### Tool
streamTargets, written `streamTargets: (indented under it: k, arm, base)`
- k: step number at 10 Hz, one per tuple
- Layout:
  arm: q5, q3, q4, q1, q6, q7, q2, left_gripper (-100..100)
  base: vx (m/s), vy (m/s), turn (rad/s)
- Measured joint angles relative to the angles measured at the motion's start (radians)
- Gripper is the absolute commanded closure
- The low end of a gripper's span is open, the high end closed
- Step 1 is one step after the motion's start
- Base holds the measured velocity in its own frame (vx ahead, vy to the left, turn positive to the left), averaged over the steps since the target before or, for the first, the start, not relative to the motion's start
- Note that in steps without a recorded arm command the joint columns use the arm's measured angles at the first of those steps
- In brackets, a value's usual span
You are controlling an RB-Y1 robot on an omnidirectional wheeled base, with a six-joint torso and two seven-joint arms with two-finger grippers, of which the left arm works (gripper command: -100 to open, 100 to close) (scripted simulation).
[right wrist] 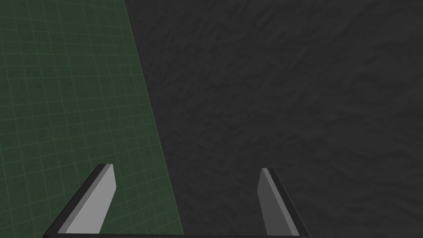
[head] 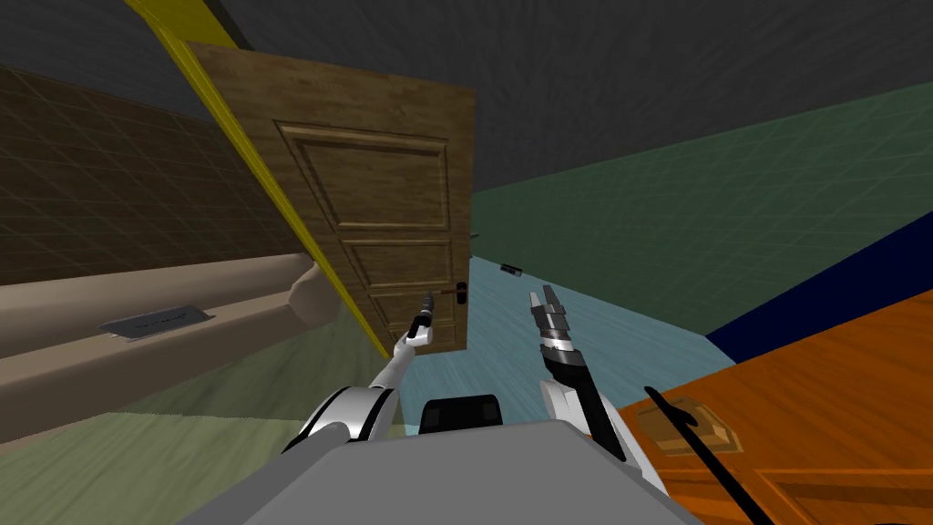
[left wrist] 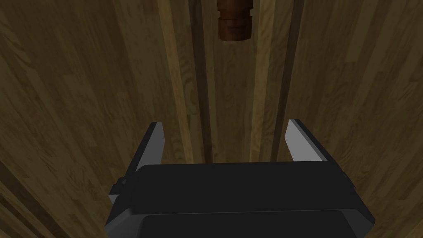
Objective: Push the door open
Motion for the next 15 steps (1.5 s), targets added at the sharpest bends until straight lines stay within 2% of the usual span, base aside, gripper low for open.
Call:
streamTargets:
  k: [1,3,5,6,9,10,12,15]
  arm:
    - [0.021,-0.006,0.016,-0.010,-0.006,-0.018,-0.007,-100]
    - [0.061,-0.019,0.013,-0.007,-0.012,-0.060,-0.033,-100]
    - [0.098,-0.030,0.028,-0.019,-0.019,-0.092,-0.052,-100]
    - [0.113,-0.035,0.042,-0.027,-0.025,-0.102,-0.059,-100]
    - [0.143,-0.043,0.017,-0.015,-0.016,-0.139,-0.088,-100]
    - [0.144,-0.043,0.016,-0.015,-0.015,-0.141,-0.089,-100]
    - [0.144,-0.042,0.012,-0.014,-0.011,-0.142,-0.075,-100]
    - [0.144,-0.041,0.024,-0.015,-0.024,-0.142,-0.038,-100]
  base:
    - [-0.080,-0.050,0.030]
    - [-0.097,-0.081,0.025]
    - [-0.126,-0.127,0.018]
    - [-0.155,-0.133,0.011]
    - [-0.104,-0.141,0.006]
    - [0.066,0.089,0.004]
    - [0.135,0.169,-0.008]
    - [0.152,0.116,-0.016]
